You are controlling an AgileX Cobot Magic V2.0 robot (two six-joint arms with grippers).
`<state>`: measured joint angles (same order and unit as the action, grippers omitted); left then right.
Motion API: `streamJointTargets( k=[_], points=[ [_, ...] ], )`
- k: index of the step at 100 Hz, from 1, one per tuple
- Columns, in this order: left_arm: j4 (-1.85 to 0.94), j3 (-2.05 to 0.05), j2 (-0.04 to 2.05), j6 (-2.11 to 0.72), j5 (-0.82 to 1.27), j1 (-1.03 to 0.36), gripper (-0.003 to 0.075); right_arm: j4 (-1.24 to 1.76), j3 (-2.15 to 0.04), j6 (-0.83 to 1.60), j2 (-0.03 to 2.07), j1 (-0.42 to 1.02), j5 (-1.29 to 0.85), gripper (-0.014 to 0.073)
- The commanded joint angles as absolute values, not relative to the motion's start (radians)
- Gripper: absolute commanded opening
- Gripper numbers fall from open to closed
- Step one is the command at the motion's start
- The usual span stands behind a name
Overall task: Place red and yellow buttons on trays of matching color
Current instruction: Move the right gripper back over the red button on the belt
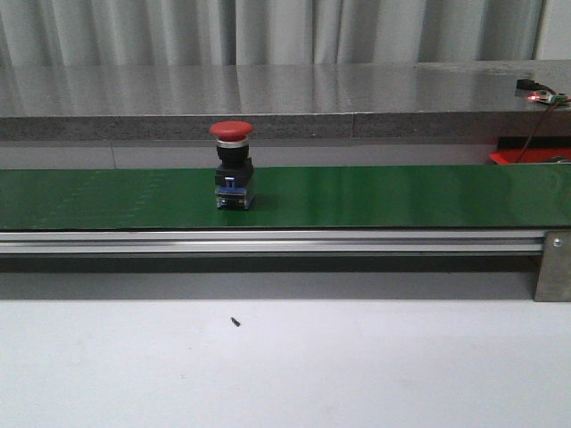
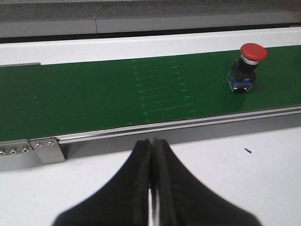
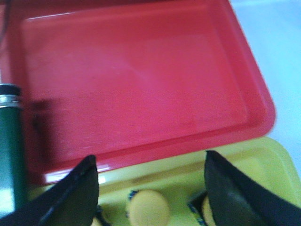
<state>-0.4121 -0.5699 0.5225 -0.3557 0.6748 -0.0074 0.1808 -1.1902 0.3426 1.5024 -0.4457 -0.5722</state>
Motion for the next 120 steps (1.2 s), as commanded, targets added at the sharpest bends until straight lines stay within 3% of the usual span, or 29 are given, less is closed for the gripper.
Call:
streamJointTargets(
  k=[1,50,120],
  points=[
    [-0.444,-0.599,0.525,-0.357,0.613,-0.015,-0.0020,0.161,-1.218,0.358,1.442,-0.356,-0.549,0.0486],
    [-0.444,-0.599,0.525,-0.357,0.613,-0.015,-0.0020,0.122,-1.218,0.362,1.446,0.103,-0.590,0.0486],
    [-0.444,-0.599,0.525,-0.357,0.613,-0.015,-0.0020,0.152,-1.336,0.405,1.623,0.347,-0.703,0.0486]
  ],
)
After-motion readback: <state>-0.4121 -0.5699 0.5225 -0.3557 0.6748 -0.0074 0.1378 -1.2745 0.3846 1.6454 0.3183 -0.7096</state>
